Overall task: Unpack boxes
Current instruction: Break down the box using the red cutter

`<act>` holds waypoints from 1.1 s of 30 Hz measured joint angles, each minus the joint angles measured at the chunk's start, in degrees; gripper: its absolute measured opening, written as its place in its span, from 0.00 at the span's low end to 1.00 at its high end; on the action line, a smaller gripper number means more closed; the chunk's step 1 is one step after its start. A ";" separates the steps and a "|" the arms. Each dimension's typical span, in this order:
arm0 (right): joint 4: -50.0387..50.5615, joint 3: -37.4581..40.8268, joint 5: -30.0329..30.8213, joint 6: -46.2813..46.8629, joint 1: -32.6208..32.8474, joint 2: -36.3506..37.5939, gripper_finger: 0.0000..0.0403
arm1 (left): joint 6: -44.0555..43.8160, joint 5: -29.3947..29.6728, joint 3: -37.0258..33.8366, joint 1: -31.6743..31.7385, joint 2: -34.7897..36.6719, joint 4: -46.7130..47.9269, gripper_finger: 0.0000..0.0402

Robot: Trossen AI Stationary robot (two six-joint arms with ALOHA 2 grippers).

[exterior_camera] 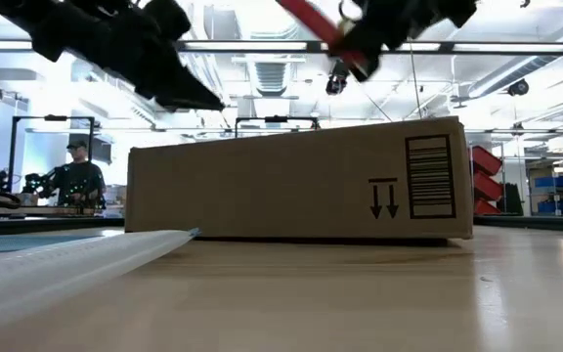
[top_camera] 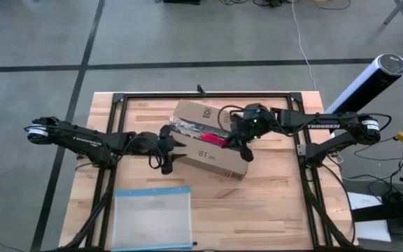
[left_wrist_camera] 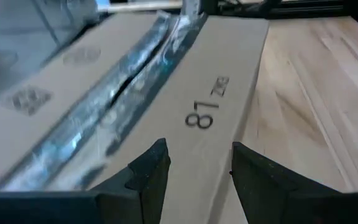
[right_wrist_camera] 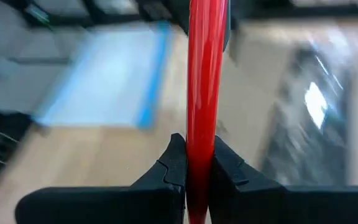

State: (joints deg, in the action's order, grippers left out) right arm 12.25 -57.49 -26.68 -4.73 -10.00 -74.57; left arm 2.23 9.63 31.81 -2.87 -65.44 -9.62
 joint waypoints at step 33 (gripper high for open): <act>-44.73 -0.22 -27.51 15.24 -1.01 -24.59 0.03 | 15.47 -21.28 0.24 1.54 -4.98 -32.42 0.39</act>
State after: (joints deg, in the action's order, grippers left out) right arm -32.48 -57.71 -54.19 10.50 -11.00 -99.16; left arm 17.69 -11.65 32.05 -1.33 -70.42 -42.05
